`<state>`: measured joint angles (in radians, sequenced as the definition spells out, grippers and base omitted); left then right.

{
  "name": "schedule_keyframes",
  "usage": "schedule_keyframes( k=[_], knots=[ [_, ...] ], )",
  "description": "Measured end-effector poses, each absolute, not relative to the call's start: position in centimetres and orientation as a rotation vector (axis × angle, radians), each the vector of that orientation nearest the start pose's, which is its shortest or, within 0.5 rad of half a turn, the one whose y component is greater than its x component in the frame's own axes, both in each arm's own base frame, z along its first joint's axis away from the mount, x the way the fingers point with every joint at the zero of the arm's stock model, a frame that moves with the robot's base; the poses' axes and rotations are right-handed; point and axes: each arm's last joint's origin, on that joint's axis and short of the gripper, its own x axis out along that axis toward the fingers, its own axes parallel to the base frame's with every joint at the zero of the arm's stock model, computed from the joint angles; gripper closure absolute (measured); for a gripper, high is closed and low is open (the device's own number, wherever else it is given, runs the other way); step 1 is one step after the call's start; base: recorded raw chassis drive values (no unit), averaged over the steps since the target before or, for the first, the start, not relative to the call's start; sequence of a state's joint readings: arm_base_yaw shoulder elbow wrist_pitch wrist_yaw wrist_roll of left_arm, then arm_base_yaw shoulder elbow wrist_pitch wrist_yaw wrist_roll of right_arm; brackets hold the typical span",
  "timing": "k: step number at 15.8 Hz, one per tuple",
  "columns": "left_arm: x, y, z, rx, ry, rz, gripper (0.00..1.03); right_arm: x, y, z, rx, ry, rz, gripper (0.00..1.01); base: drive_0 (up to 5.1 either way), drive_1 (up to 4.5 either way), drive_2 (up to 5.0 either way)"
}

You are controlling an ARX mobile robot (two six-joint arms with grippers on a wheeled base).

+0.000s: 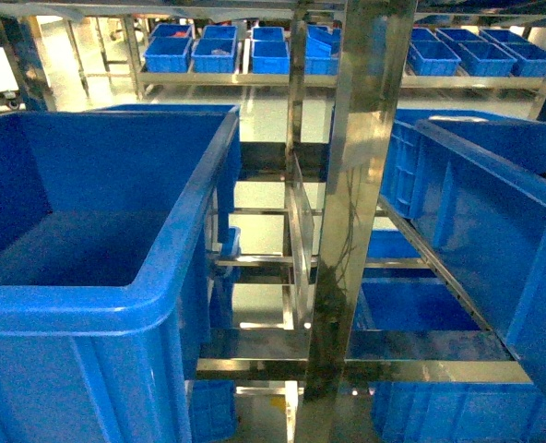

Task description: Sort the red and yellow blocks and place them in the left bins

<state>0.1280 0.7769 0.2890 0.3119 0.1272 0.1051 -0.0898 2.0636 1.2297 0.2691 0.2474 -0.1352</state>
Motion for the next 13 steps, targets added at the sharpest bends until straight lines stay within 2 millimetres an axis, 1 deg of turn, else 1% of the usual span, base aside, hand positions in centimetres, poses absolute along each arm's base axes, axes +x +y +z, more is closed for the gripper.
schedule_keyframes(
  k=[2,3,4,5,6,8,9,10,11,12,13],
  knots=[
    [17.0,1.8,21.0,0.082,0.174,-0.008,0.47,43.8,-5.2,11.9,-0.184,0.677,-0.309,0.74,0.0,0.0,0.0],
    [17.0,1.8,21.0,0.082,0.174,-0.009,0.47,44.0,-5.4,11.2,-0.187,0.69,-0.321,0.74,0.0,0.0,0.0],
    [17.0,1.8,21.0,0.082,0.174,-0.009,0.47,44.1,-5.4,11.0,-0.186,0.685,-0.322,0.74,0.0,0.0,0.0],
    [17.0,1.8,21.0,0.082,0.174,-0.009,0.47,44.2,-5.4,11.1,-0.17,0.672,-0.312,0.68,0.0,0.0,0.0],
    [17.0,1.8,21.0,0.082,0.174,-0.008,0.47,44.3,-5.4,11.2,-0.16,0.631,-0.304,0.59,0.0,0.0,0.0],
    [17.0,1.8,21.0,0.082,0.174,-0.008,0.47,43.7,-5.0,11.7,-0.159,0.575,-0.301,0.37,0.0,0.0,0.0],
    [17.0,1.8,21.0,0.082,0.174,-0.008,0.47,43.2,-4.7,12.1,-0.175,0.54,-0.304,0.28,0.0,0.0,0.0],
    [17.0,1.8,21.0,0.083,0.173,-0.008,0.47,42.3,-4.4,13.1,-0.205,0.503,-0.294,0.16,0.0,0.0,0.0],
    [17.0,1.8,21.0,0.082,0.175,-0.008,0.47,41.0,-3.9,14.5,-0.24,0.459,-0.279,0.03,0.0,0.0,0.0],
    [17.0,1.8,21.0,0.083,0.173,-0.008,0.47,39.7,-3.2,15.9,-0.26,0.428,-0.249,0.02,0.0,0.0,0.0],
    [17.0,1.8,21.0,0.082,0.174,-0.009,0.47,37.6,-2.7,17.3,-0.245,0.432,-0.191,0.03,0.0,0.0,0.0]
  ],
)
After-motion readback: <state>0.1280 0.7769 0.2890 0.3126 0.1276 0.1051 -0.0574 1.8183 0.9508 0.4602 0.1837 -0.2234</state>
